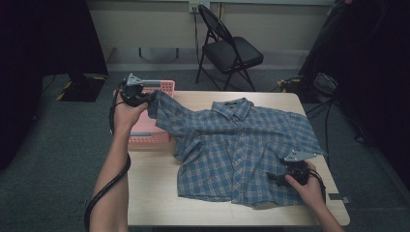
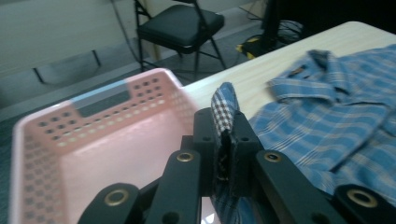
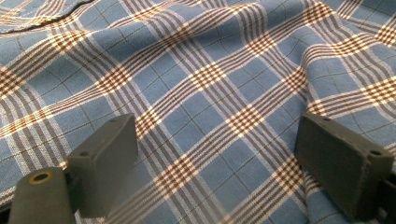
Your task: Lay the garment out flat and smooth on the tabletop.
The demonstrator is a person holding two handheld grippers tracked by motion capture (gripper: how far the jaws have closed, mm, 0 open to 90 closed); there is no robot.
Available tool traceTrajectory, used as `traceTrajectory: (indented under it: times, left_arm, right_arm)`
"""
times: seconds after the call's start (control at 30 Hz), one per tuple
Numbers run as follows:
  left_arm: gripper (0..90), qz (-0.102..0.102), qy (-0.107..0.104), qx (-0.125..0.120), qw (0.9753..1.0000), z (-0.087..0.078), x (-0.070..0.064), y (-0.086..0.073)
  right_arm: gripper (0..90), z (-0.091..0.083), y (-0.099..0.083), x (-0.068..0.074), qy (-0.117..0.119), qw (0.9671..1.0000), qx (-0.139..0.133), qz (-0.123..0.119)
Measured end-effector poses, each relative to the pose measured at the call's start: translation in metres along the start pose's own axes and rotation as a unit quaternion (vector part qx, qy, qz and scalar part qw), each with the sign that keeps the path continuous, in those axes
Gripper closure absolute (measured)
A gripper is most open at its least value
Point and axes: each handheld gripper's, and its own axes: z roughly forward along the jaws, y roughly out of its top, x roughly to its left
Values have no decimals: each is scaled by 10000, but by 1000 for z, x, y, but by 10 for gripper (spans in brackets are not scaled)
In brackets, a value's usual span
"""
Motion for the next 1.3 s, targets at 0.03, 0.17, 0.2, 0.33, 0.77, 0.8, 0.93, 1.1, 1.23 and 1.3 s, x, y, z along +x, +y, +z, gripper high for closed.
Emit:
traceTrajectory:
  times: [0.03, 0.17, 0.2, 0.33, 0.77, 0.8, 0.93, 1.1, 1.23, 1.3]
  left_arm:
    - [844, -36, 69, 3, 10000, 1, 6, -2]
    - [844, -173, 369, 0, 9992, 9, 20, -16]
    - [841, -233, 463, 27, 9987, 11, 22, -21]
    - [690, -378, 739, -59, 9965, 19, 19, -39]
    - [274, -175, -124, -168, 9996, -10, -63, -57]
    - [273, -122, -258, -153, 9995, -11, -71, -60]
    - [256, -33, -600, -236, 9979, -18, -103, -78]
    - [245, 170, -936, -113, 9954, -14, -133, -97]
    - [240, 239, -1190, 6, 9926, -8, -151, -111]
    - [240, 289, -1240, 123, 9918, -4, -158, -120]
  right_arm:
    - [124, 0, 0, 0, 1, 10000, 1, -1]
    - [122, 2, 2, 1, -14, 10000, 9, -4]
    - [122, 2, 2, 1, -9, 10000, 11, -2]
    - [122, 3, 3, 1, -7, 10000, 10, 2]
    - [122, 3, 2, 1, -13, 10000, 5, -5]
    - [122, 3, 2, 1, -12, 10000, 4, -4]
    - [122, 3, 2, 1, -12, 10000, 4, -4]
    - [122, 3, 2, 1, -14, 10000, 3, -5]
    - [122, 3, 2, 1, -6, 10000, 3, -5]
    - [122, 3, 2, 1, -6, 10000, 3, -4]
